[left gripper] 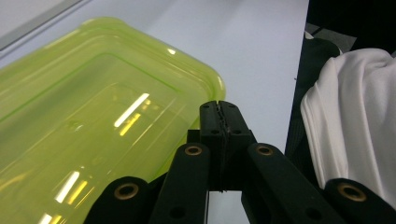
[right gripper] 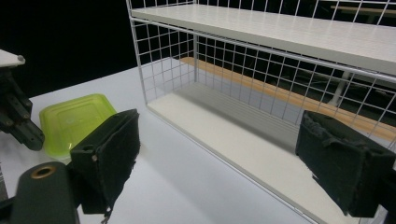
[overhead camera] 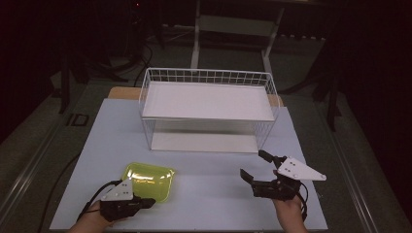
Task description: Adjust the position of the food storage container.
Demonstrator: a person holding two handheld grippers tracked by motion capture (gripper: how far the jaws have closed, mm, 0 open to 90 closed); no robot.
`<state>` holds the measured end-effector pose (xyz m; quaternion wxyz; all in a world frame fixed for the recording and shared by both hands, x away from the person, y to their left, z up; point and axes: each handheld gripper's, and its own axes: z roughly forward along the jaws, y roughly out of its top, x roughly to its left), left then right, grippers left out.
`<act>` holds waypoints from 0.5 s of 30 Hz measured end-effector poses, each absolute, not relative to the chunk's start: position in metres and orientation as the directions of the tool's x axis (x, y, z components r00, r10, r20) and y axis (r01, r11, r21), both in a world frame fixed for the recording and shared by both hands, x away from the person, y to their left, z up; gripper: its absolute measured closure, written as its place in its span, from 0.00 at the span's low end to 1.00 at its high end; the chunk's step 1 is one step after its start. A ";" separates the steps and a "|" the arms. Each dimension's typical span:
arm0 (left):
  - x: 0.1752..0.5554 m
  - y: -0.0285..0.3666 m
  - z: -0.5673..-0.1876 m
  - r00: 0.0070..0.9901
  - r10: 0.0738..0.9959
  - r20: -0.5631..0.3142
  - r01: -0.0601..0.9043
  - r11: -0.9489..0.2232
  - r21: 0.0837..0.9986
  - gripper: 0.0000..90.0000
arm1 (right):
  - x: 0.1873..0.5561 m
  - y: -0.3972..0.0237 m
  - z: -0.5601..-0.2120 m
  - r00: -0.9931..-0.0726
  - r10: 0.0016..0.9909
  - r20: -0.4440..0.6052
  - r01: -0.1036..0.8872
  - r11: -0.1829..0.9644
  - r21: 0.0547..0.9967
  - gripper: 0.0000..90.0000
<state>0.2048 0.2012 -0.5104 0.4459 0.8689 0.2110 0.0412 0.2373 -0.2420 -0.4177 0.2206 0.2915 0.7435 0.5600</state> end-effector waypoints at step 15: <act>0.211 0.214 -0.498 0.884 0.465 -0.054 0.289 -0.452 0.844 1.00 | 0.236 -0.240 -0.418 -0.739 0.673 -0.013 0.180 0.216 0.960 0.15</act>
